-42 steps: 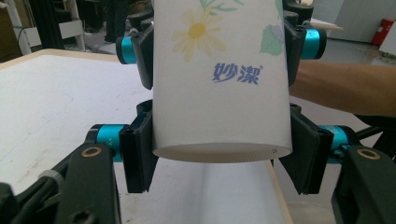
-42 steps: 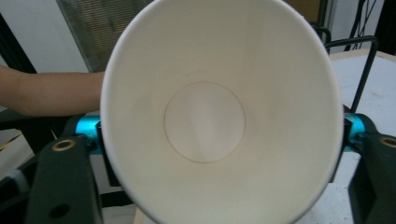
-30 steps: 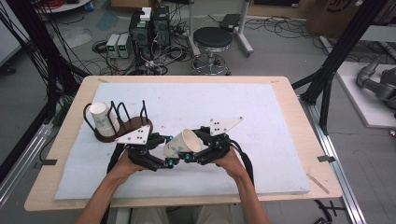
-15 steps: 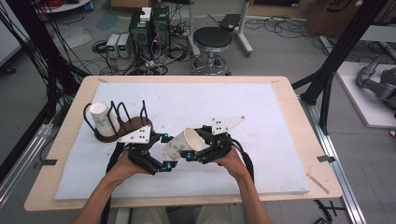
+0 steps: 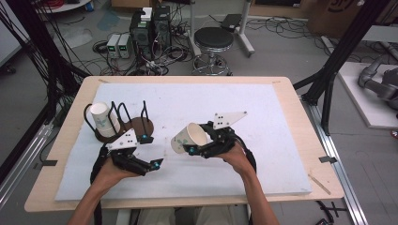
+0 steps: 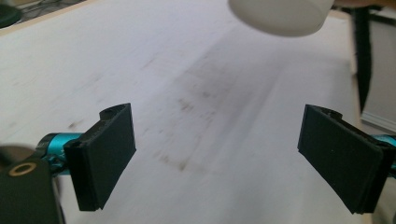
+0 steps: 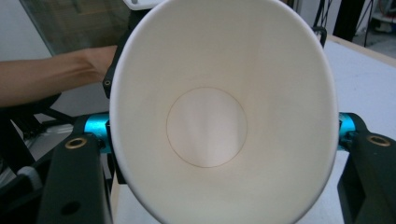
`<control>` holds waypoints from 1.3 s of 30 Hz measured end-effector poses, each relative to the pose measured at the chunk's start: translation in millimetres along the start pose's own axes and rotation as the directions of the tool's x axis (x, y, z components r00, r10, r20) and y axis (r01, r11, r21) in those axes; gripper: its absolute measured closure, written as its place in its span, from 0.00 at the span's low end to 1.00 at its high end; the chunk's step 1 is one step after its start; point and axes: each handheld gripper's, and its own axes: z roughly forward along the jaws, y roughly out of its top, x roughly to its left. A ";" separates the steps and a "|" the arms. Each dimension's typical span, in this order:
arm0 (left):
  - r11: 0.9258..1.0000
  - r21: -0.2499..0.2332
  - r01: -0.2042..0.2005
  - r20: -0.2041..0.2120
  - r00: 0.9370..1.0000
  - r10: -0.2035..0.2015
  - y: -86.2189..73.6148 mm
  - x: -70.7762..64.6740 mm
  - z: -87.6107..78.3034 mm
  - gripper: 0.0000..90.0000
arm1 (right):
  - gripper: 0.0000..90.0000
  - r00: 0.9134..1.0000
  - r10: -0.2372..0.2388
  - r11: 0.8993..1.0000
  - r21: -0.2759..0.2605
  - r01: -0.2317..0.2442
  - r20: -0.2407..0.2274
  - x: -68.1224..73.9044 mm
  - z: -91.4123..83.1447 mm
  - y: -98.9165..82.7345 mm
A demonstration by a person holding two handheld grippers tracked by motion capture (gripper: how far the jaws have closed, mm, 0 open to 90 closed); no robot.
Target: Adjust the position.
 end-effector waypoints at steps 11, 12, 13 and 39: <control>0.998 -0.048 0.036 -0.150 0.988 -0.043 -26.5 5.9 -16.6 0.13 | 0.35 0.992 0.010 0.987 0.157 -0.030 0.123 -6.1 3.0 12.0; 0.997 -0.063 0.036 -0.172 0.984 -0.046 -31.8 7.1 -18.5 0.14 | 0.35 0.988 0.000 0.979 0.201 -0.032 0.156 -7.3 4.2 14.2; 0.997 -0.063 0.036 -0.172 0.984 -0.046 -31.8 7.1 -18.5 0.14 | 0.35 0.988 0.000 0.979 0.201 -0.032 0.156 -7.3 4.2 14.2; 0.984 -0.156 0.083 -0.251 0.960 -0.121 -56.0 19.2 -27.1 0.16 | 0.35 0.953 -0.062 0.893 0.443 -0.079 0.296 -33.4 21.0 34.8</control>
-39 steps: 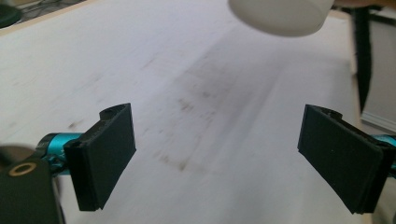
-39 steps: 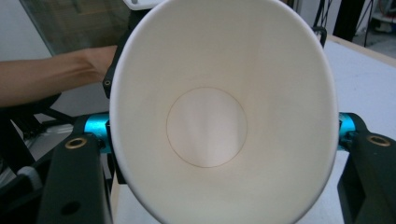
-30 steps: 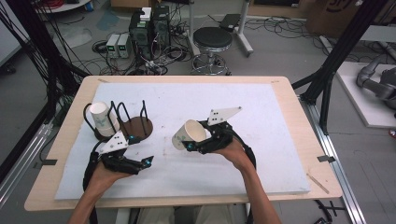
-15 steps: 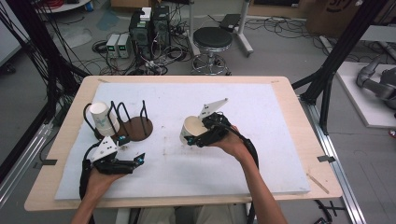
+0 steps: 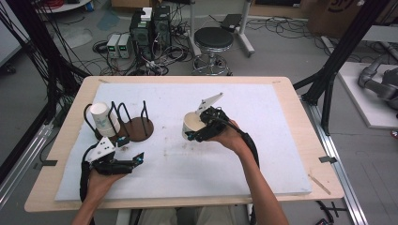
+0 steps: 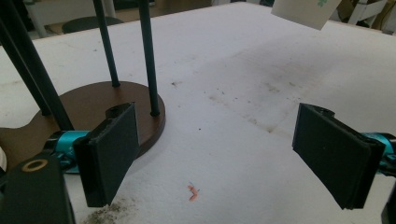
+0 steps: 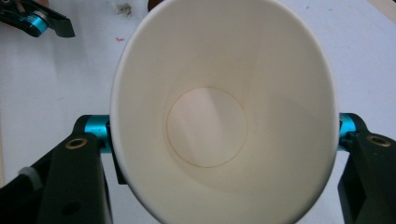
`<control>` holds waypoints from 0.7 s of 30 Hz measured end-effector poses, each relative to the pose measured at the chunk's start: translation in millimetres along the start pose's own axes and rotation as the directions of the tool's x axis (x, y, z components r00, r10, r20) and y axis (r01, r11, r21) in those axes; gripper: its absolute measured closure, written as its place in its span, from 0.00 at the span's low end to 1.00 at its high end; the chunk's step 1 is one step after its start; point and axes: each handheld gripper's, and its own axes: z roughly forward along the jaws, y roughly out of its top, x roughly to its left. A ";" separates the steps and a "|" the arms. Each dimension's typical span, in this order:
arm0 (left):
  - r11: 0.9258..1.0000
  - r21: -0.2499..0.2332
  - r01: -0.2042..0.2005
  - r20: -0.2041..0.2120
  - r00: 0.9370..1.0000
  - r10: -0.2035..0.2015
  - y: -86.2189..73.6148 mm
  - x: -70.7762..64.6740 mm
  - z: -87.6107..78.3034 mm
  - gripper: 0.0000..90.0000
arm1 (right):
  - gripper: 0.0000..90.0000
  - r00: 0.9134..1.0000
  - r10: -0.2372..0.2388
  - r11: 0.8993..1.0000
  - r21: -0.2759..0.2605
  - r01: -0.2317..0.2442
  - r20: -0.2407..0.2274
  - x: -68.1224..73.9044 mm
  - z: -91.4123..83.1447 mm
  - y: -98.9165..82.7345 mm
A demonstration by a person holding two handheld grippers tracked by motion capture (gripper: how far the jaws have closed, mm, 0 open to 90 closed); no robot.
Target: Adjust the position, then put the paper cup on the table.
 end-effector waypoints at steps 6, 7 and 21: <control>1.000 -0.006 -0.006 0.001 1.000 0.006 -0.3 -0.9 -0.7 0.16 | 0.35 1.000 0.016 1.000 -0.004 -0.016 0.017 -1.2 -1.9 -0.4; 1.000 -0.010 -0.001 0.002 1.000 0.001 -0.5 -0.7 -0.8 0.16 | 0.35 1.000 0.017 1.000 -0.004 -0.017 0.019 -2.1 -1.9 -0.6; 1.000 -0.016 -0.003 -0.004 1.000 0.003 -0.8 -1.0 -1.4 0.16 | 0.35 0.998 0.044 0.999 0.014 -0.045 0.054 -9.4 12.2 1.6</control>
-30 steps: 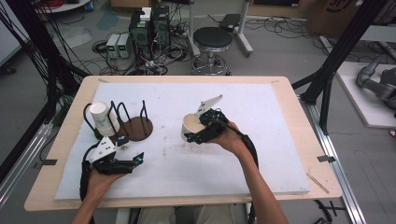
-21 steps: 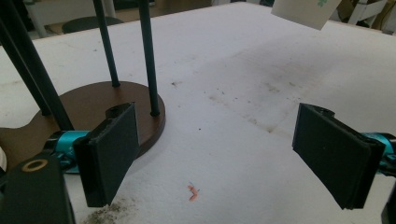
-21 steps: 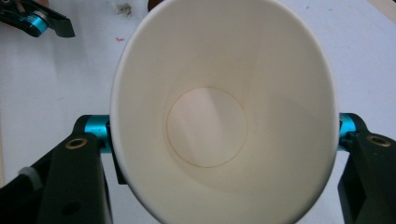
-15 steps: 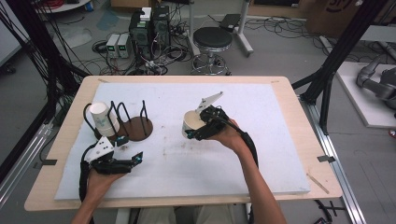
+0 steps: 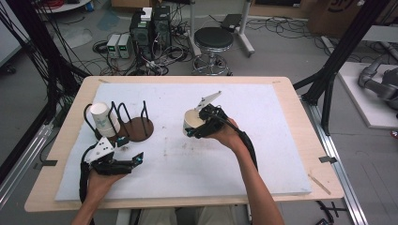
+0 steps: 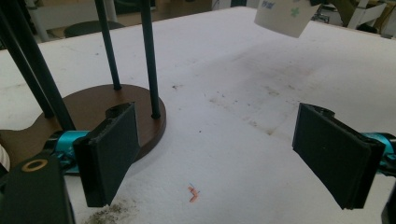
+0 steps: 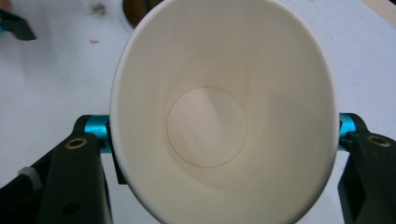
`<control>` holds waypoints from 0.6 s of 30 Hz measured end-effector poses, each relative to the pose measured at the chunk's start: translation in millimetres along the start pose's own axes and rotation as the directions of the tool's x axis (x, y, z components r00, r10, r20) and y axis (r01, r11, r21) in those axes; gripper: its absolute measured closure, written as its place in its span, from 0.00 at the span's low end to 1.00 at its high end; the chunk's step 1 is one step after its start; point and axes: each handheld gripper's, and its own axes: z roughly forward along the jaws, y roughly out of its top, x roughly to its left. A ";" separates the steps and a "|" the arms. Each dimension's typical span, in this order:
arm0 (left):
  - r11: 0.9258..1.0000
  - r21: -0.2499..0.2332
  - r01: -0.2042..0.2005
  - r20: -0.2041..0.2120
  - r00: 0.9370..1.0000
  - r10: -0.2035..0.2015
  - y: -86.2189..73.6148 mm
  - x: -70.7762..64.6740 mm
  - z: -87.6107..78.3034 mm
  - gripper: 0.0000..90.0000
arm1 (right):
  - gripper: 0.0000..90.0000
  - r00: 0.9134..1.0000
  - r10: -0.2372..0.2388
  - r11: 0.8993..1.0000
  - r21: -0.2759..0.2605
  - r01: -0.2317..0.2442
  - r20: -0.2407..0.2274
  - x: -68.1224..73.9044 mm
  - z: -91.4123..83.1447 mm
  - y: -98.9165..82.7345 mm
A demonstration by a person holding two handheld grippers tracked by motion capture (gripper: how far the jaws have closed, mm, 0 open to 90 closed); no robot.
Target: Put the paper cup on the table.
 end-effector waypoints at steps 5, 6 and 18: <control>1.000 0.000 0.010 0.006 1.000 -0.010 -0.1 1.1 -0.1 0.16 | 0.35 1.000 0.019 0.999 0.030 -0.020 0.011 -2.7 12.3 3.0; 1.000 0.000 0.012 0.006 1.000 -0.012 0.0 1.7 -0.2 0.16 | 0.35 1.000 0.019 0.999 0.037 -0.019 0.015 -3.7 17.6 4.3; 1.000 0.004 0.004 0.005 1.000 -0.004 0.1 1.1 0.1 0.16 | 0.34 0.998 0.003 0.992 0.123 -0.012 0.069 -8.3 47.1 5.8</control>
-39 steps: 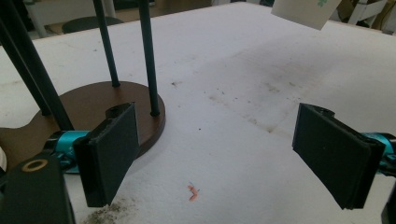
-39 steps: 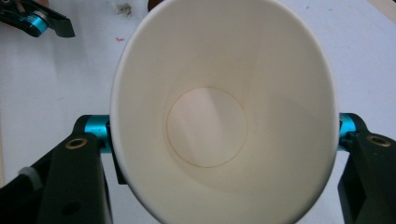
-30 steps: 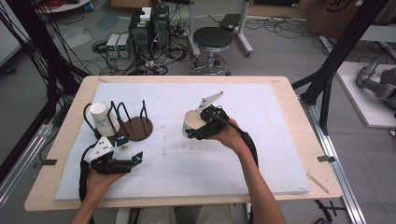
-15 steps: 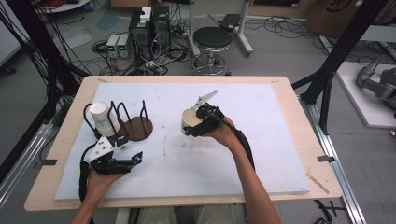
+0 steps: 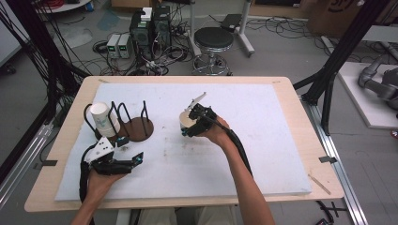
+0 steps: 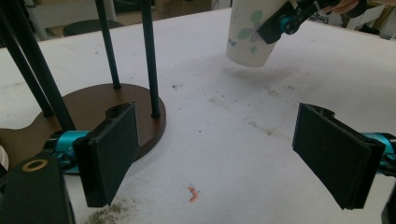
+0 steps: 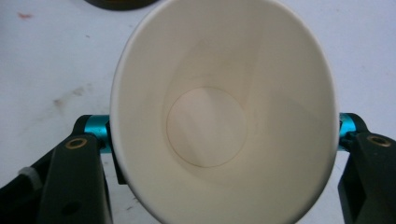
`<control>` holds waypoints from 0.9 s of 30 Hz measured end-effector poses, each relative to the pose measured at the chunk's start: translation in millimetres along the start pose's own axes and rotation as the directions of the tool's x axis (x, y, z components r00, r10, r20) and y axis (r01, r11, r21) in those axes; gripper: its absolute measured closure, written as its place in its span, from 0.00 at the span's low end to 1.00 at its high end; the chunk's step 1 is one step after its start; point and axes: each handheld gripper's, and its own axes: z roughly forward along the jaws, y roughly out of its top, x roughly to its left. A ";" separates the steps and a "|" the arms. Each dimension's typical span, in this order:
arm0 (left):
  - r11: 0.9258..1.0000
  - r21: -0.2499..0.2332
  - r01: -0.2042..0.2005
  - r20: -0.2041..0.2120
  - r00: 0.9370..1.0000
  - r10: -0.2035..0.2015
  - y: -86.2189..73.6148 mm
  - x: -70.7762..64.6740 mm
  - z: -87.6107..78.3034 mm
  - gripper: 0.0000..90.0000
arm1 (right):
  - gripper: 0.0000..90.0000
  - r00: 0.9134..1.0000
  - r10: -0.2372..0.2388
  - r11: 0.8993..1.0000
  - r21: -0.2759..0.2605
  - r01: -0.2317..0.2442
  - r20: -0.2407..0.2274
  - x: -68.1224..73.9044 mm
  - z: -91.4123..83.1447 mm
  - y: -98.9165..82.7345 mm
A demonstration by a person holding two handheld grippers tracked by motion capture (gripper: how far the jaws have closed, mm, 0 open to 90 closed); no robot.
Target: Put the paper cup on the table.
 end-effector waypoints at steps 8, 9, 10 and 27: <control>1.000 -0.001 0.000 0.000 1.000 0.000 -0.1 -0.1 -0.1 0.16 | 0.34 1.000 -0.016 0.999 0.042 0.015 0.018 -1.6 13.4 0.1; 1.000 -0.001 0.000 0.000 1.000 0.000 -0.1 -0.1 -0.1 0.16 | 0.34 1.000 -0.013 0.998 0.054 0.012 0.018 -1.9 15.5 -0.5; 1.000 -0.003 0.002 0.001 1.000 -0.002 -0.2 -0.2 -0.2 0.16 | 0.34 1.000 -0.018 0.998 0.058 0.017 0.020 -2.4 17.1 -1.0; 1.000 -0.002 0.000 0.000 1.000 0.000 -0.2 -0.3 -0.2 0.16 | 0.19 1.000 0.017 0.998 0.055 -0.018 0.026 -4.0 24.3 -3.6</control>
